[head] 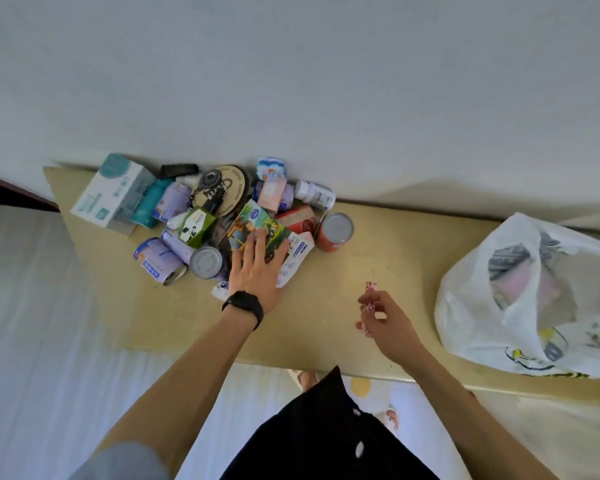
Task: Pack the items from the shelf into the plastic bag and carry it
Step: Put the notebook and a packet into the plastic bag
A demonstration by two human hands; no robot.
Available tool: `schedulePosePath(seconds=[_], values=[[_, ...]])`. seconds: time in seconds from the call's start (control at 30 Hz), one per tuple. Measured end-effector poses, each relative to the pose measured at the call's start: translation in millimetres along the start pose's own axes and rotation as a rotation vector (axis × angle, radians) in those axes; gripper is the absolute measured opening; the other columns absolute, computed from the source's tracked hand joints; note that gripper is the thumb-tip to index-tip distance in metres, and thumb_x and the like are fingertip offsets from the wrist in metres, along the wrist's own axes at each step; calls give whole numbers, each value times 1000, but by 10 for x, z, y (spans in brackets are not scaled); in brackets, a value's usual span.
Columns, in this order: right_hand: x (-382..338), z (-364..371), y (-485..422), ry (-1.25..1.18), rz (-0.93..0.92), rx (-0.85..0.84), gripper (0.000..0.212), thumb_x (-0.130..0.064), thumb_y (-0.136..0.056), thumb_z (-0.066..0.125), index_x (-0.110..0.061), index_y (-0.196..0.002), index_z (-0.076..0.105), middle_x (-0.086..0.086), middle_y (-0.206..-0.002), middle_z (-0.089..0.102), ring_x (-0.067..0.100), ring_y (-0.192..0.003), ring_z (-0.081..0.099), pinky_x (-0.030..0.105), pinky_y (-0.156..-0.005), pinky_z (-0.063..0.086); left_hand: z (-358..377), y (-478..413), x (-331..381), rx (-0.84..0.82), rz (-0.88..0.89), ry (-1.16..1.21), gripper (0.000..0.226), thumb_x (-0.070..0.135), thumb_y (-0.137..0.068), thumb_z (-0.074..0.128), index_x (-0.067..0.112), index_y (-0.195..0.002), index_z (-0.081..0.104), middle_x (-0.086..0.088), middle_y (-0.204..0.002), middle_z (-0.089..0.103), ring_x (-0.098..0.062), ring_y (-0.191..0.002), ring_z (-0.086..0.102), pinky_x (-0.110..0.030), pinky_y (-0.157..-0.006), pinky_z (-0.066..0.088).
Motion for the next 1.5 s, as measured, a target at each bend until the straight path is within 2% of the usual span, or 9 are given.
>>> schedulePosePath(seconds=[0.27, 0.43, 0.57, 0.9, 1.1, 1.23, 1.33, 1.43, 1.5], values=[[-52, -123, 570, -268, 26, 48, 19, -6, -97, 54, -23, -98, 63, 2, -102, 65, 24, -79, 75, 38, -82, 57, -327, -124, 15, 15, 130, -27, 58, 23, -97, 44, 17, -152, 27, -6, -154, 38, -25, -139, 40, -41, -104, 42], [-177, -305, 731, -322, -39, 95, 20, -4, -96, 55, -23, -98, 62, 3, -101, 66, 22, -72, 72, 40, -83, 57, -906, 48, -22, 282, 50, 240, 36, 25, -101, 43, 24, -136, 53, -7, -106, 70, -34, -90, 66, -39, -66, 52], [-431, -547, 841, -458, -131, 144, 26, -7, -94, 62, -31, -105, 60, 3, -100, 73, 28, -79, 73, 34, -73, 55, -1318, 209, 72, 398, -169, 849, 28, 43, -97, 50, 23, -78, 55, -2, -68, 62, -33, -68, 58, -35, -56, 42], [-636, -1515, 1065, -440, -257, 333, 13, -27, -98, 59, -30, -105, 70, -10, -89, 72, 13, -89, 69, 33, -79, 55, -1834, 524, 1374, -263, 57, 1680, 17, 24, -92, 61, 15, -104, 69, -7, -103, 75, -26, -93, 71, -43, -81, 58], [-50, -2190, 1481, -574, -251, 116, 35, -42, -88, 67, -21, -116, 71, 6, -112, 75, 25, -103, 72, 41, -88, 54, -1805, 663, 2662, -574, 242, 1586, 20, 29, -91, 61, 16, -104, 68, -3, -98, 76, -20, -89, 71, -33, -76, 58], [522, -2749, 1533, -618, -195, 201, 37, -35, -85, 73, -17, -118, 69, 9, -111, 75, 32, -102, 72, 49, -92, 54, -1599, 609, 3400, -252, 244, 1266, 11, 36, -91, 66, 32, -101, 64, 7, -101, 72, -14, -89, 67, -28, -75, 52], [986, -3215, 1364, -562, -78, 246, 24, -24, -91, 67, -14, -113, 70, 7, -101, 78, 29, -92, 75, 50, -90, 56, -1390, 602, 3632, 144, 8, 900, 61, 46, -82, 69, 35, -136, 42, 7, -135, 46, -20, -123, 42, -35, -98, 39], [1370, -3498, 1034, -427, 28, 267, 14, -26, -93, 66, -17, -100, 73, 1, -89, 79, 23, -81, 76, 51, -86, 59, -1210, 609, 3733, -5, -88, 804, 111, 50, -76, 74, 29, -154, -3, -7, -157, 20, -30, -141, 27, -44, -108, 32], [1474, -3589, 771, -407, 63, 274, 12, -26, -94, 64, -19, -93, 73, 1, -83, 79, 24, -78, 75, 52, -83, 59, -1142, 594, 3803, -64, -141, 845, 113, 43, -78, 75, 29, -153, -8, -11, -151, 35, -35, -131, 44, -42, -98, 43]])
Point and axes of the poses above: each hand's wrist, its own y-axis away from the middle knuckle, its own z-axis out of the palm, x = y × z, the point moved 1 cm from there along -y, towards the middle knuckle
